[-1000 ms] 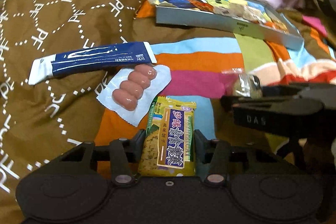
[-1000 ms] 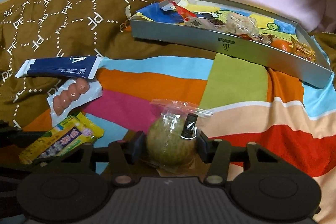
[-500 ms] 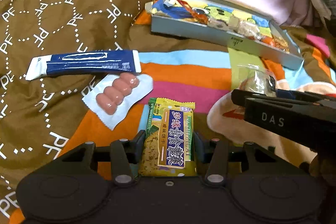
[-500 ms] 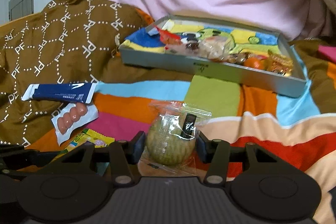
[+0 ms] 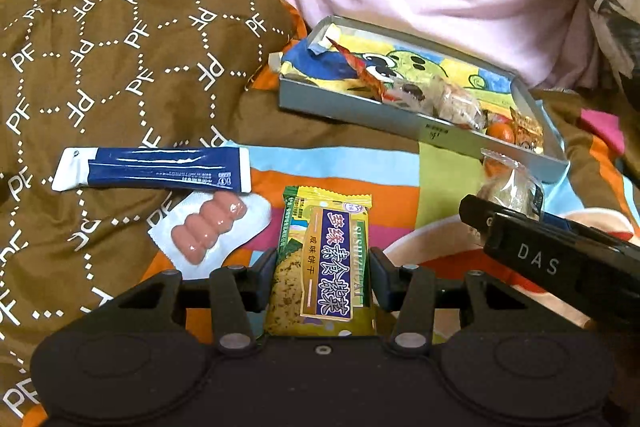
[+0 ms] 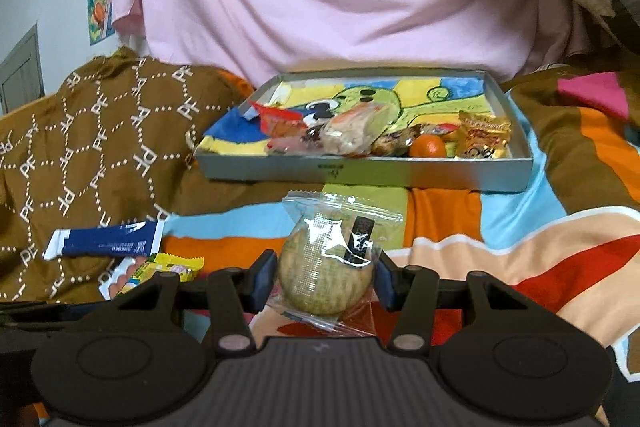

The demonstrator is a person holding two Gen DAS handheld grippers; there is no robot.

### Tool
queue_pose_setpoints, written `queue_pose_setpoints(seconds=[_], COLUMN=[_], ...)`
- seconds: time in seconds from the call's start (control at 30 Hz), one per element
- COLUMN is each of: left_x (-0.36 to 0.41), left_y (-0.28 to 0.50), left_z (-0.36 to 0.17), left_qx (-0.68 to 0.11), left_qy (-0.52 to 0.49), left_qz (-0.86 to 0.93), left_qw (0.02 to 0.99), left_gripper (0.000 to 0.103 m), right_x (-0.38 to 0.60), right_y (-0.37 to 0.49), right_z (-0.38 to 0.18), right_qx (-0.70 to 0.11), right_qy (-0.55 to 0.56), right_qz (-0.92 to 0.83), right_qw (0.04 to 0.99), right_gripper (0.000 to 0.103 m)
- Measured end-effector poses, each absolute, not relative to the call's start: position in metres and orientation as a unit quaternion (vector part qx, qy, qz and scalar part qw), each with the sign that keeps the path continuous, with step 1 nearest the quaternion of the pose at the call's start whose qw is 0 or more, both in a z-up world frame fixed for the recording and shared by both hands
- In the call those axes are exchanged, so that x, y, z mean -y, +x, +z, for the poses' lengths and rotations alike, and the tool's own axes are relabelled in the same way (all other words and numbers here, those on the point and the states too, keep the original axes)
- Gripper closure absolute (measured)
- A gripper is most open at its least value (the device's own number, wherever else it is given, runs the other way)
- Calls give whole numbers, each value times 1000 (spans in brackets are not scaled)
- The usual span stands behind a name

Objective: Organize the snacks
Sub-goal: 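Carry the biscuit packet and cake packet over the grey tray with both tools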

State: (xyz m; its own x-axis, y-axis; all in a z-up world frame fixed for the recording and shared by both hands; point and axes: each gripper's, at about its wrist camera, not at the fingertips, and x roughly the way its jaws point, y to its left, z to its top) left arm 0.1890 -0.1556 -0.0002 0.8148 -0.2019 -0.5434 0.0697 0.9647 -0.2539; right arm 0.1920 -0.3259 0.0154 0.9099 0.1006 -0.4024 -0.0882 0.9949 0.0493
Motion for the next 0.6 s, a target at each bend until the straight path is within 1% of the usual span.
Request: queue_pose_setpoints(seconds=[0.2, 0.6], left_x=[156, 169], left_y=[198, 212], left_z=[9, 30], left_qx=[-292, -252], left_qy=[-126, -130], left_qz=[-61, -73], left_qw=[946, 956], left_gripper=[53, 53], right_x=[335, 352], right_y=[192, 191], right_z=[23, 32], right_qx=[-182, -156], right_qy=[29, 59], right_qz=[38, 13], right_qw=[982, 986], right_gripper=[48, 48])
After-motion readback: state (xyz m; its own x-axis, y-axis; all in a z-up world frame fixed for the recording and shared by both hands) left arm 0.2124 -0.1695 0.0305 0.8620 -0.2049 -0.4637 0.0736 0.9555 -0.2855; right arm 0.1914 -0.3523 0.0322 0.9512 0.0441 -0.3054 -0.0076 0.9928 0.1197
